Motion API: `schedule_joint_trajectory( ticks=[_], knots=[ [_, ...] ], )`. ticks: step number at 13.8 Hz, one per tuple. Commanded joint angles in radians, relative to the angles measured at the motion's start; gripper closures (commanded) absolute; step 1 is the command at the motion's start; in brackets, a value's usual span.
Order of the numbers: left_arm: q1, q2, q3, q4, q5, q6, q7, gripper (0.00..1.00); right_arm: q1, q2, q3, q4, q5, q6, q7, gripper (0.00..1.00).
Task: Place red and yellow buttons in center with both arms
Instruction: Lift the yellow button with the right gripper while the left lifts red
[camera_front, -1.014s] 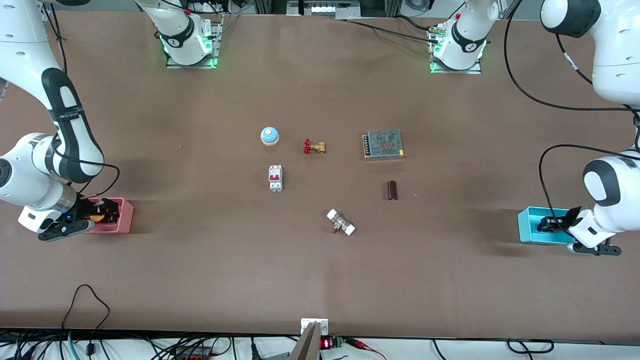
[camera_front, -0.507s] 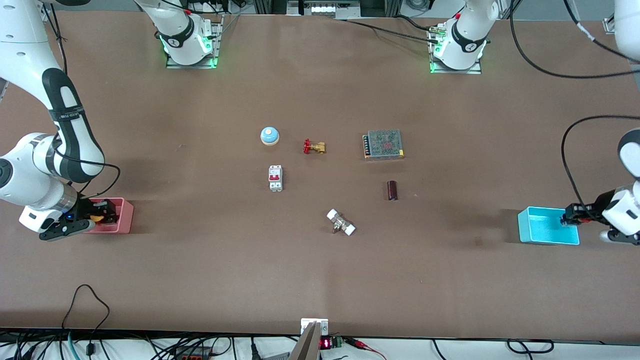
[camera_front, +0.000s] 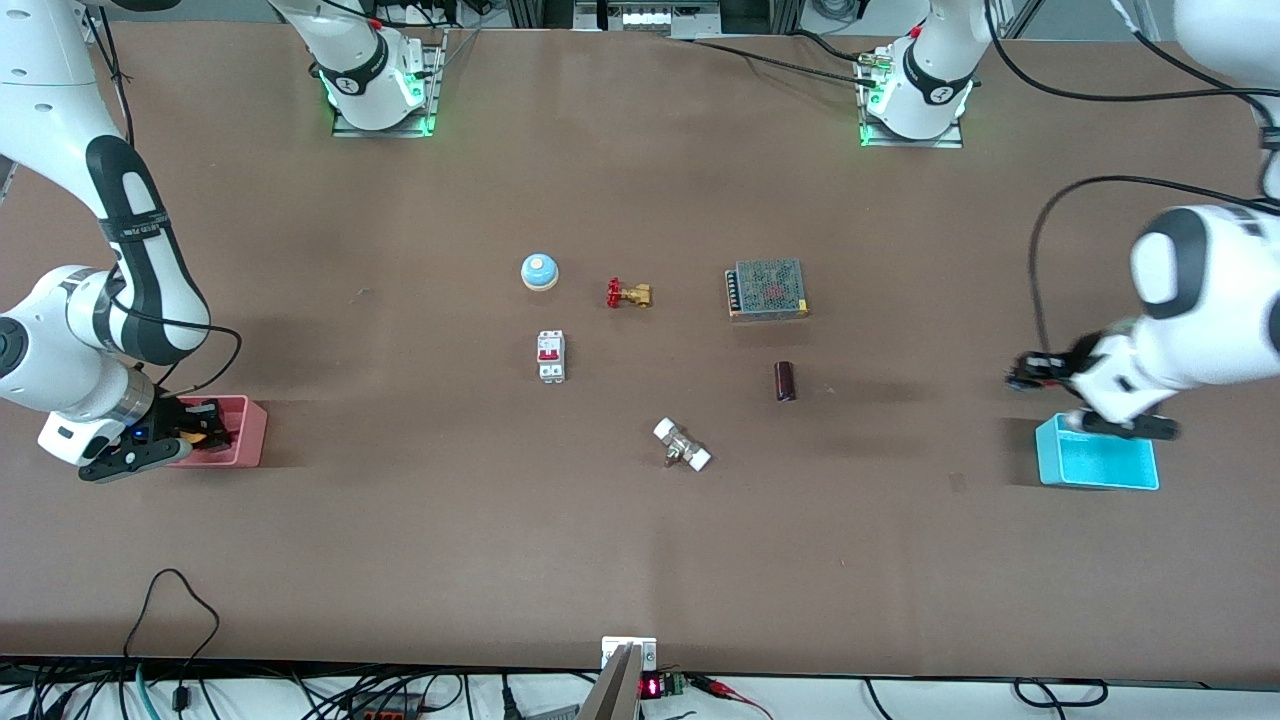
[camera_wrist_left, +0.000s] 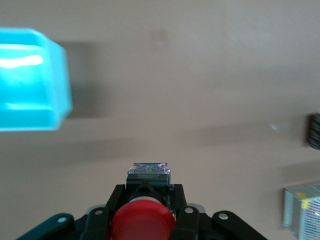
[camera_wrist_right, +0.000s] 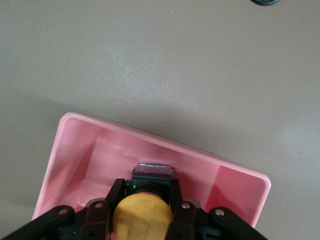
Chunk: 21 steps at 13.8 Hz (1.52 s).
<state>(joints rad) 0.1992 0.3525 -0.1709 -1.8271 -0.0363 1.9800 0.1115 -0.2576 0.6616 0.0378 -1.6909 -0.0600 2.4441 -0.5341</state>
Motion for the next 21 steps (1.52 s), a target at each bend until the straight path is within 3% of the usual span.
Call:
schedule_joint_trajectory(
  ticks=[1,4,8,11,17,18,19,20,21],
  knots=[
    [-0.026,-0.050,-0.032,-0.089,-0.010,0.029,-0.030,0.75,-0.009,-0.063,0.011,-0.004,-0.014,-0.051,-0.033,0.64],
    [-0.034,-0.047,-0.032,-0.197,-0.010,0.205,-0.036,0.75,0.004,-0.238,0.043,-0.001,-0.003,-0.300,-0.011,0.64],
    [-0.038,-0.029,-0.032,-0.326,-0.010,0.411,-0.082,0.76,0.046,-0.376,0.140,-0.025,-0.001,-0.528,0.288,0.63],
    [-0.049,-0.004,-0.032,-0.356,-0.010,0.453,-0.156,0.76,0.099,-0.393,0.220,-0.114,-0.007,-0.460,0.492,0.63],
    [-0.049,0.037,-0.032,-0.357,-0.010,0.481,-0.225,0.73,0.202,-0.366,0.225,-0.340,-0.023,-0.098,0.631,0.63],
    [-0.049,0.036,-0.030,-0.356,-0.010,0.479,-0.225,0.63,0.207,-0.358,0.225,-0.363,-0.023,-0.056,0.638,0.63],
    [-0.050,0.031,-0.030,-0.348,-0.010,0.476,-0.225,0.41,0.224,-0.353,0.225,-0.395,-0.023,-0.006,0.672,0.63],
    [-0.050,0.022,-0.030,-0.339,-0.010,0.470,-0.225,0.04,0.242,-0.352,0.225,-0.418,-0.027,0.034,0.709,0.63],
    [-0.049,0.007,-0.027,-0.318,-0.010,0.465,-0.216,0.00,0.259,-0.338,0.225,-0.424,-0.040,0.053,0.729,0.63]
  ],
)
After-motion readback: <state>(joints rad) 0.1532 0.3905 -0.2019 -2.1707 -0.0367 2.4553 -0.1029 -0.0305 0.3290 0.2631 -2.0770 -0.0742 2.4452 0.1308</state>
